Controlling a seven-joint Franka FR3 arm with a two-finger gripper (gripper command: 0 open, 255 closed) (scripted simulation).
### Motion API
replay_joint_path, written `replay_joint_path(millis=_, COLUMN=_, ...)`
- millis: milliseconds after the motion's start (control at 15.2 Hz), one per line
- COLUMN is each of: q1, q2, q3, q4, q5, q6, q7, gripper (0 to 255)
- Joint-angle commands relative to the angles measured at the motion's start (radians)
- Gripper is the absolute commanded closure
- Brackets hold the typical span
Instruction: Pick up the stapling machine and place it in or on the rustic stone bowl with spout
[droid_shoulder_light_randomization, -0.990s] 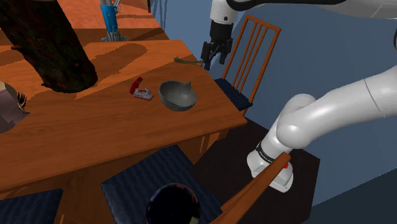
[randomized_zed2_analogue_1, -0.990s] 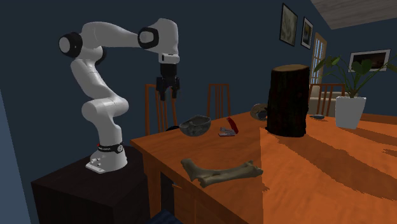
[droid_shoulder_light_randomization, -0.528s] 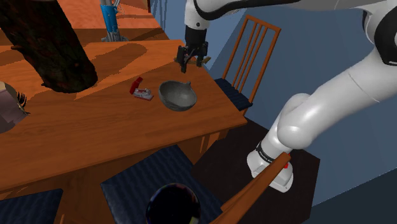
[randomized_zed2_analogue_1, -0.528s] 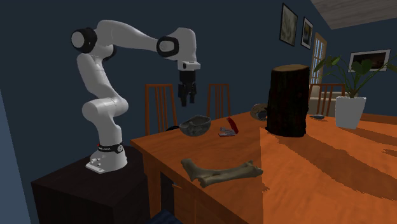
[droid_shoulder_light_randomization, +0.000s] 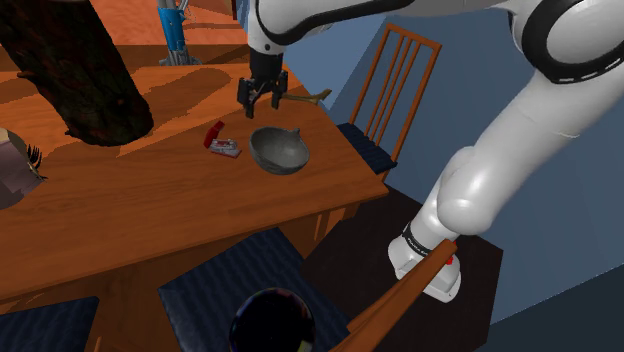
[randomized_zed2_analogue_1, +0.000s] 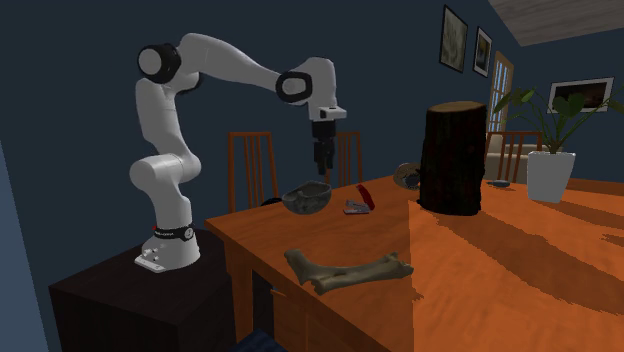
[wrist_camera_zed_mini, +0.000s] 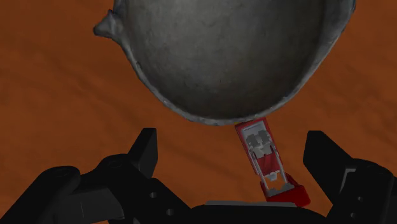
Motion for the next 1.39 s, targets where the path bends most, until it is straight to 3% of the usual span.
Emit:
replay_joint_path(millis=0, q1=0.008, q2=0.068, q3=0.010, q4=0.050, q5=-0.004, q6=0.032, q7=0.003, gripper=0)
replay_joint_path(millis=528, q1=0.049, q2=0.319, q3=0.043, q4=0.300, q5=-0.040, q6=0.083, q7=0.034, gripper=0)
replay_joint_path(millis=990, q1=0.054, q2=0.358, q3=0.043, q4=0.259, q5=-0.046, q6=0.163, q7=0.037, gripper=0)
replay_joint_path(millis=1320, q1=0.054, q2=0.362, q3=0.043, q4=0.256, q5=-0.046, q6=0.169, q7=0.037, gripper=0)
